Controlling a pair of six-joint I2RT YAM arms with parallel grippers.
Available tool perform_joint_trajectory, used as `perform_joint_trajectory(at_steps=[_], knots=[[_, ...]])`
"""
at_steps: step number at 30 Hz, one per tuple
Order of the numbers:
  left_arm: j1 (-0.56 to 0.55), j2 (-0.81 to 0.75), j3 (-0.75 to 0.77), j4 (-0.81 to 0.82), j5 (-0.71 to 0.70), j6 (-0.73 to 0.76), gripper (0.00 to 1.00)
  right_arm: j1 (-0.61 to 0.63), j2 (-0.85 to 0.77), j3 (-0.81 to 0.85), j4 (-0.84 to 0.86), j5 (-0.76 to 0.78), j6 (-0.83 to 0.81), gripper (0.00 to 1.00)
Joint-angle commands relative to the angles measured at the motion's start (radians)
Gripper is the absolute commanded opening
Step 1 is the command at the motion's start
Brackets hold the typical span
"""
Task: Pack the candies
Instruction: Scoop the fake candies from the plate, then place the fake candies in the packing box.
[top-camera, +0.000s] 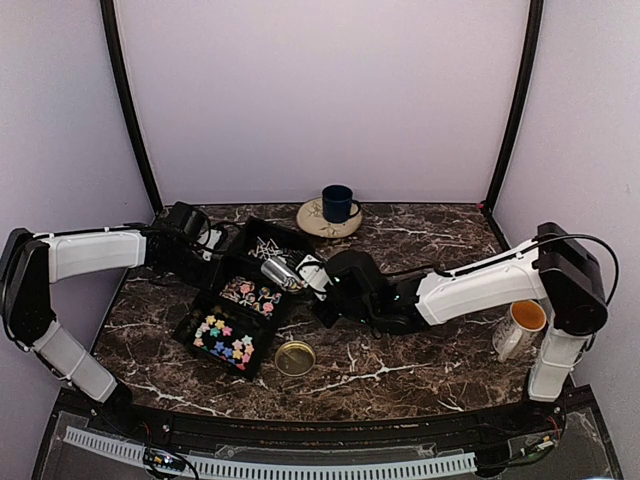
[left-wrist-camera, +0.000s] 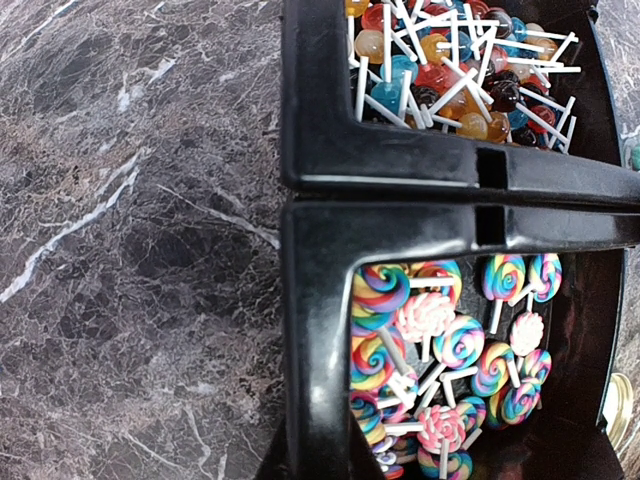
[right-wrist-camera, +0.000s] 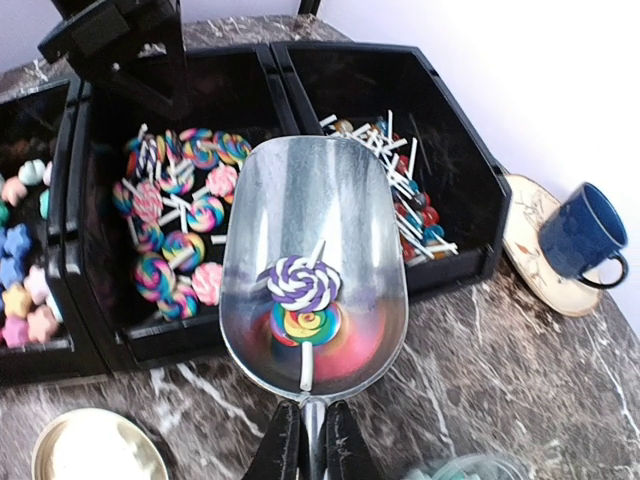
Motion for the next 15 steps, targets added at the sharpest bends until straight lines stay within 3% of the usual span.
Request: perform_joint_trajectory(at_steps=[1,15], knots=[[0.007,-0.049,0.051,0.070,0.041,-0.022,0.00,-0.009,-0.085,-0.056,-0.086,0.051,-0.015,0.00],[0.011,-0.051,0.051,0.073,0.058,-0.028,0.00,-0.064,-0.337,-0.158,-0.354,0.130,0.042,0.00]])
